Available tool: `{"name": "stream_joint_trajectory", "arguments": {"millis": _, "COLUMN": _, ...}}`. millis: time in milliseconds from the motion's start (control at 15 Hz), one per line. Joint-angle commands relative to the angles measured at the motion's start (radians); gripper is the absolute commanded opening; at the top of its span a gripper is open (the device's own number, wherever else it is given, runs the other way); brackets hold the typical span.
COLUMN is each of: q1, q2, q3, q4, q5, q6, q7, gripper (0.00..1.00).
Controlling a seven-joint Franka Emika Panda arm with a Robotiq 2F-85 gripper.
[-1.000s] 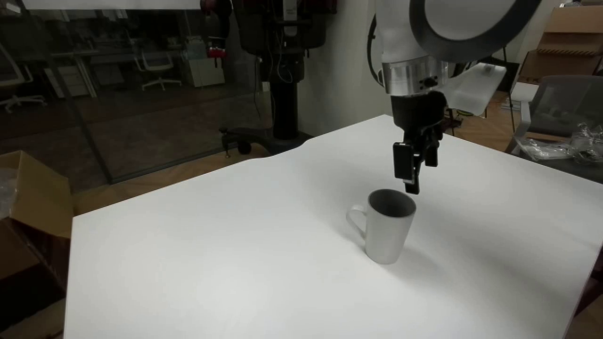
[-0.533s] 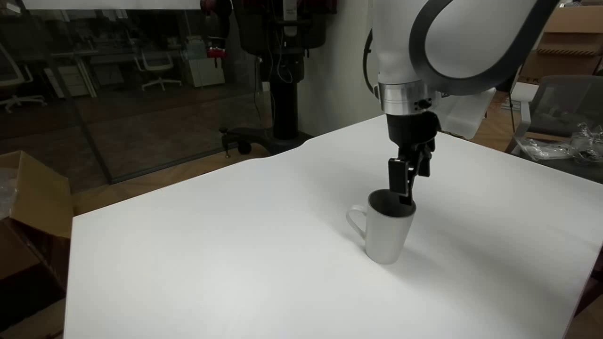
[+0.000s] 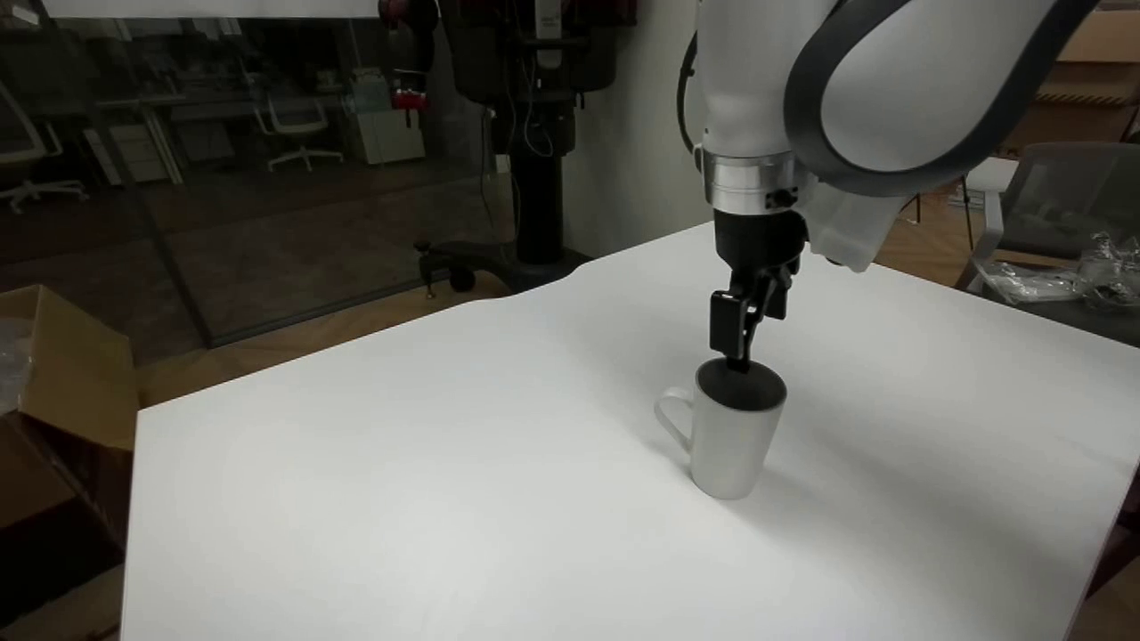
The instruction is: Move the cup to the right
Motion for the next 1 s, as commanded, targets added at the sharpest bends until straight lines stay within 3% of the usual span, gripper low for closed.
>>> {"name": "stream_joint_trajectory", "arguments": {"millis": 0, "q1": -0.006, "q2": 0.001, "q3": 0.019, "q4": -0.013, "q5": 0.057, "q6": 0.062, "q7": -0.040, "gripper": 1.00}}
{"name": "stream_joint_trajectory", "arguments": {"millis": 467, "q1": -0.019, "q2": -0.008, "q3": 0.070, "q4": -0.060, "q5": 0.218, "q6": 0.085, "q7": -0.158, "gripper": 1.00}}
{"name": "stream_joint_trajectory", "arguments": {"millis": 800, "q1": -0.032, "q2": -0.024, "q3": 0.068, "q4": -0.097, "q5": 0.287, "q6": 0.081, "q7": -0.171, "gripper": 1.00}}
{"name": "stream_joint_trajectory", "arguments": {"millis": 867, "q1": -0.036, "q2": -0.023, "q3": 0.064, "q4": -0.101, "q5": 0.293, "q6": 0.089, "q7": -0.171, "gripper": 0.75}}
{"name": "stream_joint_trajectory", "arguments": {"millis": 933, "q1": -0.036, "q2": -0.023, "q3": 0.059, "q4": -0.103, "q5": 0.293, "q6": 0.086, "q7": -0.165, "gripper": 0.73}}
